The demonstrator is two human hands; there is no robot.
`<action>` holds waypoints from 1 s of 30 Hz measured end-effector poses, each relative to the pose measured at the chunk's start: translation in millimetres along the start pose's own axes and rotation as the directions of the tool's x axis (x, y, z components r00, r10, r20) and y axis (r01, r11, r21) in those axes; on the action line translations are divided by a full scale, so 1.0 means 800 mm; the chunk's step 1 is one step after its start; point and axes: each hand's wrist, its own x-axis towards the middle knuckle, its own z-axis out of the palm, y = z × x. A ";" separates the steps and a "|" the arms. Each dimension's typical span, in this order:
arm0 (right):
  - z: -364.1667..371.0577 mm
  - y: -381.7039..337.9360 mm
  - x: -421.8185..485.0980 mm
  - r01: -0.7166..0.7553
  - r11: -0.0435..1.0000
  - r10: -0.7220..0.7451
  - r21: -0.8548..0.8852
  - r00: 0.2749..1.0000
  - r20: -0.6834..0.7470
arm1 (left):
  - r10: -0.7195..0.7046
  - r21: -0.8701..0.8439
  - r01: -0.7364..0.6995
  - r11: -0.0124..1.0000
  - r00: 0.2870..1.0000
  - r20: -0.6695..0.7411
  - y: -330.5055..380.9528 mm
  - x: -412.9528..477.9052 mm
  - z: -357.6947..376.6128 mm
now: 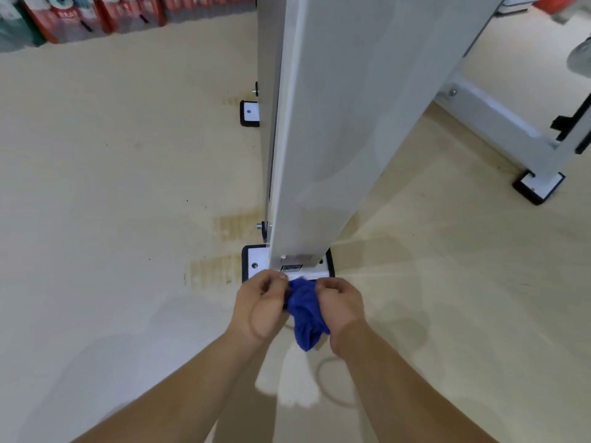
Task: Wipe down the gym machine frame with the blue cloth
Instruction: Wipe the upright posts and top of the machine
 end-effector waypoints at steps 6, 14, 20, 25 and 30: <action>-0.012 -0.039 0.026 0.280 0.951 -0.298 -0.130 0.943 -0.150 | 0.053 0.923 -0.312 0.226 0.950 0.308 -0.050 0.010 -0.076; -0.015 0.004 0.045 0.522 0.653 -0.358 -0.549 0.851 0.384 | 0.128 0.924 -0.307 0.228 0.950 0.284 -0.082 -0.008 -0.078; -0.015 0.002 0.068 0.476 0.682 -0.428 -0.555 0.875 0.226 | 0.077 0.914 -0.303 0.269 0.953 0.293 -0.102 -0.001 -0.085; -0.017 0.031 0.057 0.559 0.412 -0.445 -0.720 0.812 0.377 | 0.043 0.925 -0.298 0.235 0.954 0.296 -0.096 -0.002 -0.083; -0.025 0.053 0.053 0.519 0.332 -0.412 -0.788 0.831 0.374 | 0.039 0.926 -0.300 0.228 0.953 0.299 -0.098 -0.004 -0.083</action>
